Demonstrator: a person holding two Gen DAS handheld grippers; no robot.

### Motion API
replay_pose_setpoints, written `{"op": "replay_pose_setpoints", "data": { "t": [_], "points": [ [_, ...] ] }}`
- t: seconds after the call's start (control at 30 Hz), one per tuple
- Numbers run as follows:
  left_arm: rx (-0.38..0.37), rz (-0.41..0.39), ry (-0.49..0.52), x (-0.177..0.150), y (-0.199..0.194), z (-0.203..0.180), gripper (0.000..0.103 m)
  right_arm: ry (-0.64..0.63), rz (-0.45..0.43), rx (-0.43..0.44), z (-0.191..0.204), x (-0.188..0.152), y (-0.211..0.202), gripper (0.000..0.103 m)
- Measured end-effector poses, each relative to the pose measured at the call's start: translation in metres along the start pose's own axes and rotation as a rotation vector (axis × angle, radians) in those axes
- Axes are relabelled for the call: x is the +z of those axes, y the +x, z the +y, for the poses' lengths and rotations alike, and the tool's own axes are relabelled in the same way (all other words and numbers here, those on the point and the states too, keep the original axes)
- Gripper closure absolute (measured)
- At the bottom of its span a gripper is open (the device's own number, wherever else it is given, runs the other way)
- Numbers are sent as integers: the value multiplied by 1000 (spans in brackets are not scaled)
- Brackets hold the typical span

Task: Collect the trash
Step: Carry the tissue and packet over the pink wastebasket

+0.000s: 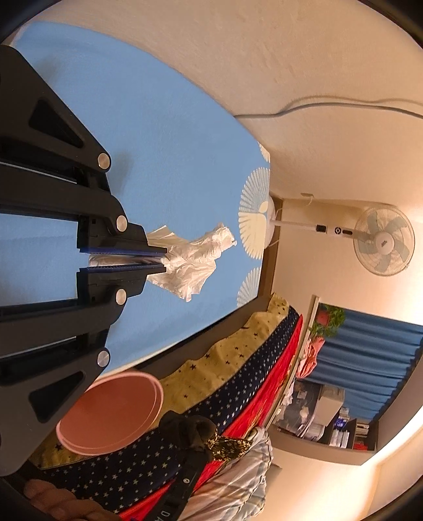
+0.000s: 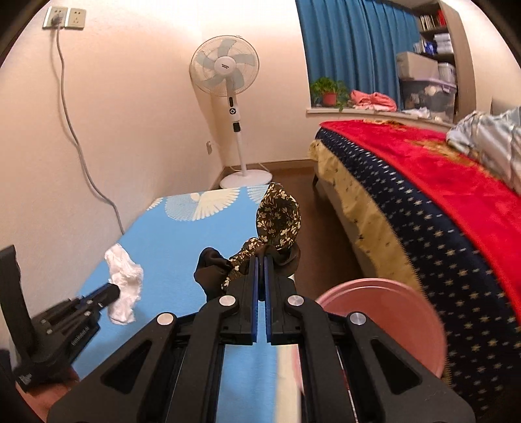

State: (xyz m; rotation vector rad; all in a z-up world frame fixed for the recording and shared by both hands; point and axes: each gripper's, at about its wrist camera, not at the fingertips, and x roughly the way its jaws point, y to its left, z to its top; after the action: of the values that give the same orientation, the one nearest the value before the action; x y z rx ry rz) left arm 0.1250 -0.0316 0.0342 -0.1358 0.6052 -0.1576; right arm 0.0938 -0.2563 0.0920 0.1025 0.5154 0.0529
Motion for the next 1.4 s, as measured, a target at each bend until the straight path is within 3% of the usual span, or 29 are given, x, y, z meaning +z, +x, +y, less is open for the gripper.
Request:
{"op": "replay_pose_setpoints", "data": {
  "t": [0.57,1.03,1.4],
  "points": [
    [-75,-10,80,-13,-24,-58,98,30,-16,-79,-58,4,-60,100],
    [-184,3,139,-26,-12,-114,98,107,12,-207,-126,-22,-59,100],
    [-254,21,190,-38,12,-161,98,104,40,-259,-140,-27,-46,100]
  ]
}}
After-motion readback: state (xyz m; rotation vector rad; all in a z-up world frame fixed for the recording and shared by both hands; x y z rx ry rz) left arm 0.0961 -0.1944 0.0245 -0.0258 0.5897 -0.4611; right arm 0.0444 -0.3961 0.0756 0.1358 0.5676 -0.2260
